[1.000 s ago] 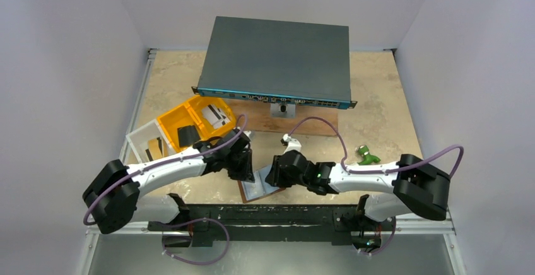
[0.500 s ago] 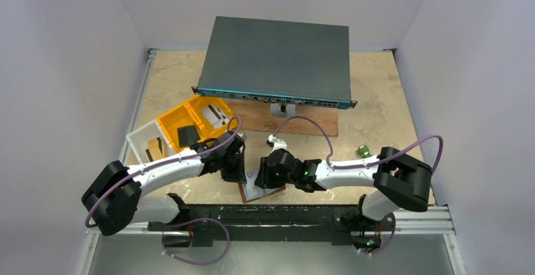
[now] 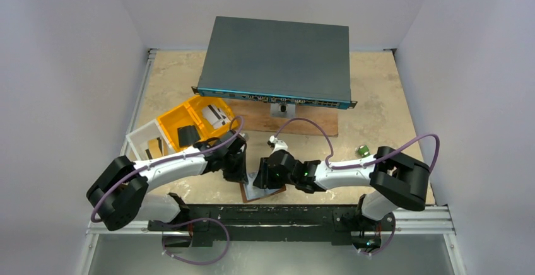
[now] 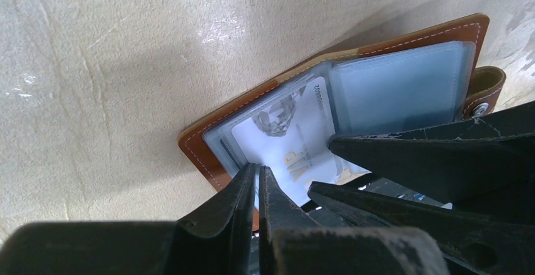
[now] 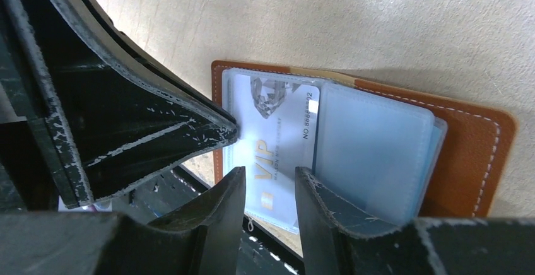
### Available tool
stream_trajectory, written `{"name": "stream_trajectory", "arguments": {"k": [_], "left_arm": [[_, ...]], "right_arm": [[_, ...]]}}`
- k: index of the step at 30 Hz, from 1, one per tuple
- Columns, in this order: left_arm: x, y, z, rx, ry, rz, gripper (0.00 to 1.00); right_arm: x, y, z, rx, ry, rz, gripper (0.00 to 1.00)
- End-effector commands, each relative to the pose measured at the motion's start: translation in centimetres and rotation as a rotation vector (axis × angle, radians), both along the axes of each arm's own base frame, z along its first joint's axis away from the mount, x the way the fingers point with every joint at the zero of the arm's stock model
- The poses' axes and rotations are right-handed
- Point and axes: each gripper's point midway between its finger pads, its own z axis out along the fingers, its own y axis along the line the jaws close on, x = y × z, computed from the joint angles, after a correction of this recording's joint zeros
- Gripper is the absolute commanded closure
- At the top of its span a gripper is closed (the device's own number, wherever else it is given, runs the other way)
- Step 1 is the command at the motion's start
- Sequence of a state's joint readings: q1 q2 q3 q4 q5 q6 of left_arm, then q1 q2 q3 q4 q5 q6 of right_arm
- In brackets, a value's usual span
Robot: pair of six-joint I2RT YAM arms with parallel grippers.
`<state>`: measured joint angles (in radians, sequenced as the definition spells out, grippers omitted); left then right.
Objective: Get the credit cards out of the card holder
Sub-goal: Remove the credit card from the card holder.
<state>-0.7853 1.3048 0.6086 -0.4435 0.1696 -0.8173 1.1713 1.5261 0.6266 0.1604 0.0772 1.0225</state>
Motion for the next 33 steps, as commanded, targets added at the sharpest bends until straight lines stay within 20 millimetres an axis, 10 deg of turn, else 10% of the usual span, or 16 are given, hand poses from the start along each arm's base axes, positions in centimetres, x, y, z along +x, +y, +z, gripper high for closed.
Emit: {"name": "stream_trajectory", "arguments": {"k": [1,33], "left_arm": [[0.6,-0.2,-0.4,-0.002,-0.014,-0.014,0.94],[0.7,0.2,-0.8,0.024,0.022,-0.005,0.96]], "right_arm": [[0.0,-0.2,-0.3,0.007,0.013,-0.023,0.64],[0.0,-2.1,-0.3,0.036,0.023,-0.055,0.64]]}}
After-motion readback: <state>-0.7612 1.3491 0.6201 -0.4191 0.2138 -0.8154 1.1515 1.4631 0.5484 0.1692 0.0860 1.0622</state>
